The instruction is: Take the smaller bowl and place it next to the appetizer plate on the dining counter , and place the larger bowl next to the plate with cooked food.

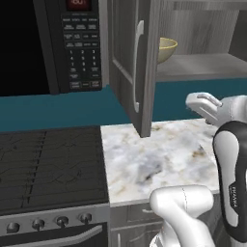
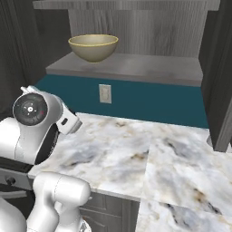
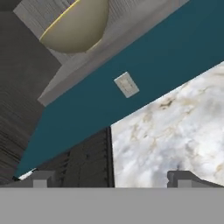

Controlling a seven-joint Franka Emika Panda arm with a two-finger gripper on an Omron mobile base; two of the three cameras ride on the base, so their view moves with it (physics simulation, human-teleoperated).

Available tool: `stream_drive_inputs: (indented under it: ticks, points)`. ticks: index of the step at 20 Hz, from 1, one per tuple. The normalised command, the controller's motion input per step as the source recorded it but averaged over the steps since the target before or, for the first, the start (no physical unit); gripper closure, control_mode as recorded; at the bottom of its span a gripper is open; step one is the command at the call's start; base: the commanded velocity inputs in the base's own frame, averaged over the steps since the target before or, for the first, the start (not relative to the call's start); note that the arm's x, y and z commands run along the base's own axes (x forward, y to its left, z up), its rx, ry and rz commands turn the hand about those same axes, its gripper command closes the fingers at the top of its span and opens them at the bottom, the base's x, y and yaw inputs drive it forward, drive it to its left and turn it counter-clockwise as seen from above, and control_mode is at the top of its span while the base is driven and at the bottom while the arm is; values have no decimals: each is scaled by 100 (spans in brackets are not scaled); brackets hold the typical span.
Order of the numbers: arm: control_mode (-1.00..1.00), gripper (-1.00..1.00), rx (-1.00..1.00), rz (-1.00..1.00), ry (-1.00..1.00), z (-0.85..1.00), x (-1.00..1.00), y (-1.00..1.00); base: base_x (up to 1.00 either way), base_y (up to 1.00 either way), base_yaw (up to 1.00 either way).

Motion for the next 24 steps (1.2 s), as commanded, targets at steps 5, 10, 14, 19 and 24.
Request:
stream_drive_inputs:
  ticks: [5,10,14,19,24]
  points:
    - [-100,-100,12,-15,-6,100,-18,-38,0,0,0]
    - [-100,-100,14,-6,0,94,-1,-29,0,0,0]
    - [-100,-100,33,-1,3,26,21,-9,0,0,0]
    - [-100,-100,26,-1,-2,0,42,-2,0,0,0]
    - [-100,-100,0,-4,-14,0,44,4,0,0,0]
